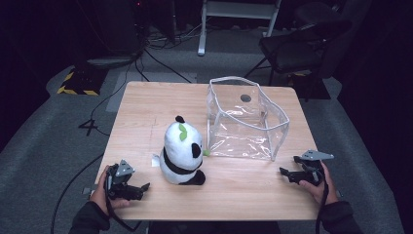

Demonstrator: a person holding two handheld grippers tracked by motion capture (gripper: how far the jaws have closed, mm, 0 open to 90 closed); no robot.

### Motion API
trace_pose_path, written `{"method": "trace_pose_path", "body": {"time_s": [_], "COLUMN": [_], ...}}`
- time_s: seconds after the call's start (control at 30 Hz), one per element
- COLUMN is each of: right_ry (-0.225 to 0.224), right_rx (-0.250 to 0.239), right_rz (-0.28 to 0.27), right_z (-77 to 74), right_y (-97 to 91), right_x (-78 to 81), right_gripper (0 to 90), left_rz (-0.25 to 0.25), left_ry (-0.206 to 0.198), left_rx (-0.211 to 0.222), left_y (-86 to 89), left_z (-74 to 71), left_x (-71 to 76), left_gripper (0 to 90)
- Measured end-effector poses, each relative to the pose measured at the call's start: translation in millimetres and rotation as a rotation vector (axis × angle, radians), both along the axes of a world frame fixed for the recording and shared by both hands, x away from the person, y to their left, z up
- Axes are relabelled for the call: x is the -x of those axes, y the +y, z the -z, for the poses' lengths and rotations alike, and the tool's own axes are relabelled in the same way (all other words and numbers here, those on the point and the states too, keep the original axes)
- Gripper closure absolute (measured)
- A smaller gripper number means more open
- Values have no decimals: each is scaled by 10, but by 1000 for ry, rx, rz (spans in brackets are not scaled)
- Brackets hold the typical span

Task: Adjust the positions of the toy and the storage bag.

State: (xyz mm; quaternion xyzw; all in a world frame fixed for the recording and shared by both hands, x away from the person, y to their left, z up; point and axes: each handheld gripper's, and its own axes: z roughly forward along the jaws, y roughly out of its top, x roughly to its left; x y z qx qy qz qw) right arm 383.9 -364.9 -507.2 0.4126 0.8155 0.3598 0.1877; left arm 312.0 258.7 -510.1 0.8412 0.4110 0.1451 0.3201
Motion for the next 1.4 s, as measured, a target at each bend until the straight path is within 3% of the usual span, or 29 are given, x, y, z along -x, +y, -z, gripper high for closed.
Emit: {"method": "trace_pose_path", "body": {"time_s": [0.17, 0.3, 0.33, 0.37, 0.43, 0.47, 0.5, 0.53, 0.6, 0.63, 0.7, 0.77, 0.8, 0.97, 1.03, 1.07, 1.17, 1.27, 1.4], "right_ry": [0, 0, 0, 0, 0, 1, 0, 0, 0, 1, 1, 1, 0, 1, 1, 1, 1, 0, 0], "right_rx": [0, 0, 0, 0, 0, 0, 0, 0, 0, 0, 0, 0, 0, 0, 0, 0, 0, 0, 0], "right_rz": [0, -3, -3, -3, -3, -2, -2, -2, -3, -3, -2, -3, -4, -4, -4, -4, -4, -4, -4], "right_z": [0, 0, 0, 0, 0, 0, 0, 0, 0, 0, 0, 0, 0, 0, 0, 0, 0, 0, 0], "right_y": [0, -1, -1, 0, 0, -1, -1, -1, -2, -2, -2, -2, -2, -2, -2, -2, -2, -2, -2], "right_x": [0, -2, -2, -2, -1, 0, 1, 1, 1, 1, 1, 1, 0, 1, 1, 0, 1, 0, 0], "right_gripper": [151, 151, 151, 151, 151, 151, 151, 151, 151, 151, 151, 150, 150, 150, 150, 151, 150, 150, 150], "left_rz": [-22, -21, 3, 8, 4, 2, 20, 20, 31, 10, -10, -24, -6, -5, -12, -29, -28, -32, -11], "left_ry": [-1, 32, 34, 39, 36, 24, 8, 8, -9, -16, -6, -8, -23, -80, -88, -102, -117, -125, -160], "left_rx": [1, -25, -21, -14, -12, -25, -36, -36, -42, -44, -52, -39, -10, -14, -5, 27, 64, 78, 50], "left_y": [-65, -139, -176, -211, -248, -290, -383, -383, -472, -549, -583, -642, -702, -836, -848, -852, -846, -867, -942], "left_z": [0, -55, -111, -140, -157, -178, -222, -222, -259, -287, -296, -304, -330, -397, -416, -464, -527, -553, -588], "left_x": [38, 39, 55, 66, 82, 99, 128, 128, 137, 122, 104, 95, 110, 148, 149, 140, 126, 124, 103], "left_gripper": [3, 29, 211, 255, 110, 110, 216, 221, 137, 194, 168, 182, 171, 167, 162, 162, 160, 159, 158]}}
